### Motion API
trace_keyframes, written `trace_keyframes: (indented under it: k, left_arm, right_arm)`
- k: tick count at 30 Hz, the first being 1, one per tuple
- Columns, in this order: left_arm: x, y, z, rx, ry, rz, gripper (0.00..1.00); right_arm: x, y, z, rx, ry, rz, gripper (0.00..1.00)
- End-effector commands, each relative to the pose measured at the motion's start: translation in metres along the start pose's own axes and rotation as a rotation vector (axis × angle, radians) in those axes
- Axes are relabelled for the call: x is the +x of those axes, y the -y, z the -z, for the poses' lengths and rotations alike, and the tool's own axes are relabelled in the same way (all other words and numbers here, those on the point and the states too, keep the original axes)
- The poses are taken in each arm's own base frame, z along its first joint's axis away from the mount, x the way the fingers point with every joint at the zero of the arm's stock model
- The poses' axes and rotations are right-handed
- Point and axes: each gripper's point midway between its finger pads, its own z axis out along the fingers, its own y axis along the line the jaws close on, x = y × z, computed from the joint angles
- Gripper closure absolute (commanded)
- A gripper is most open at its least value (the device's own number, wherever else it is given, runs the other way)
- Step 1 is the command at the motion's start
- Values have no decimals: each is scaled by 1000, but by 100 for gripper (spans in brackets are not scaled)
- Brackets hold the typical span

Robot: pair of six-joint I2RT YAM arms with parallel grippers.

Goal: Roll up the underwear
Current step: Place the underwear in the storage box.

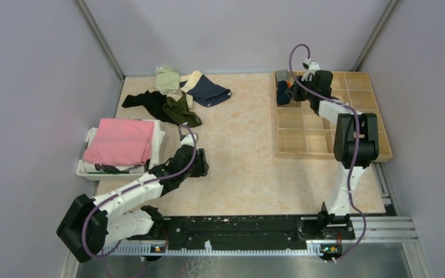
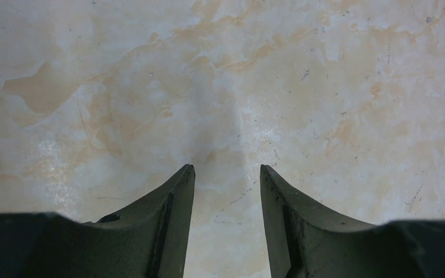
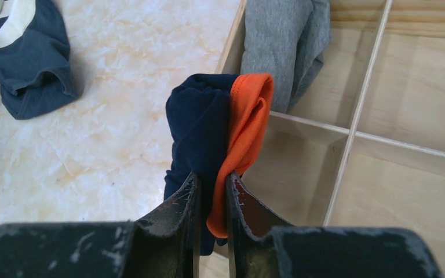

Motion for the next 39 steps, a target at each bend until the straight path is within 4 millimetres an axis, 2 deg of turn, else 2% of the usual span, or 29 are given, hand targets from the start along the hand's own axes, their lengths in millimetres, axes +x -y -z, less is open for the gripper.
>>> trace_keyframes:
  k: [1, 12, 16, 18, 21, 31, 39]
  left_arm:
    - [-13, 5, 0, 20, 43, -5, 48]
    - [-14, 6, 0, 20, 40, -9, 48]
    - [-15, 7, 0, 20, 38, -9, 48]
    - [-15, 7, 0, 18, 39, -9, 48]
    - [-17, 8, 1, 22, 44, -8, 48]
    - [-19, 9, 3, 27, 49, -5, 48]
    - [-19, 9, 5, 29, 53, -4, 47]
  right_arm:
    - [-24, 4, -9, -35, 64, 49, 100]
    - [9, 17, -26, -34, -7, 55, 99]
    - [18, 20, -30, -32, -26, 47, 85]
    - [20, 22, -30, -20, -29, 44, 75]
    - [22, 23, -29, -16, -31, 44, 66]
    - [-10, 17, -11, 15, 33, 79, 46]
    - [-32, 14, 0, 42, 74, 99, 39]
